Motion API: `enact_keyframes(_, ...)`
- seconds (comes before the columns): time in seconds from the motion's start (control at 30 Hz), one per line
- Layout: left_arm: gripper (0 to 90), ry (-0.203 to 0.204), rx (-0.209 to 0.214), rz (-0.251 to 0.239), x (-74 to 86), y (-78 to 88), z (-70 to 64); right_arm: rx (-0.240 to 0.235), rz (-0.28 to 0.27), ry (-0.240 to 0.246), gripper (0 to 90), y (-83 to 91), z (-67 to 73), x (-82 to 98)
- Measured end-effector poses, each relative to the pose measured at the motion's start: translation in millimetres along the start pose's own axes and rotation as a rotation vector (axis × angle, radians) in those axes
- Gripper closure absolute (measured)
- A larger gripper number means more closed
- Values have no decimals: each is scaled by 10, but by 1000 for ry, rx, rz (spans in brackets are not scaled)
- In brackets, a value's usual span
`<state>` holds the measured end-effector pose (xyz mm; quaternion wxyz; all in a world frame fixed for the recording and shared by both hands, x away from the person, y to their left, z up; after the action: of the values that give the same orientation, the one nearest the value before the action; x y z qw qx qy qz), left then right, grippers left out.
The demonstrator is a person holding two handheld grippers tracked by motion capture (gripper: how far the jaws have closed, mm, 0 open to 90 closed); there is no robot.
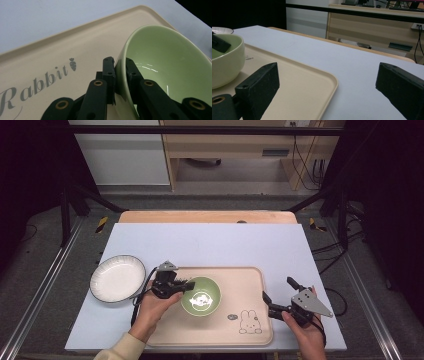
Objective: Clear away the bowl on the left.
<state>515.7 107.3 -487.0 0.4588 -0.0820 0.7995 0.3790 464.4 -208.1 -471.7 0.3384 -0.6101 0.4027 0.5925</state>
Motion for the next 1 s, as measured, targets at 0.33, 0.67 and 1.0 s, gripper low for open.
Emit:
enact_keyframes(0.33,811,6,-10,10,34,-33,18,-2,0,-1,52,-1,1,0)
enact_keyframes(0.67,812,10,-12,10,37,-49,27,-2,3,-3,52,-4,3,6)
enact_keyframes(1.0,817,2,-23,17,47,-61,36,-6,6,1,52,-11,7,15)
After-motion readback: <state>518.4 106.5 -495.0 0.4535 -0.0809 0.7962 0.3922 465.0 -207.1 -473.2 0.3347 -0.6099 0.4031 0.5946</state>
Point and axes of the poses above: each handheld gripper's, and its own axes: y roughly backward along the jaws, x roughly out of its underside, z roughly to its left, the point moved 7 cm from there along -y, roughly forward along the jaws, and after that the axes turned 6 degrees about -z, right-handed, at the moved point
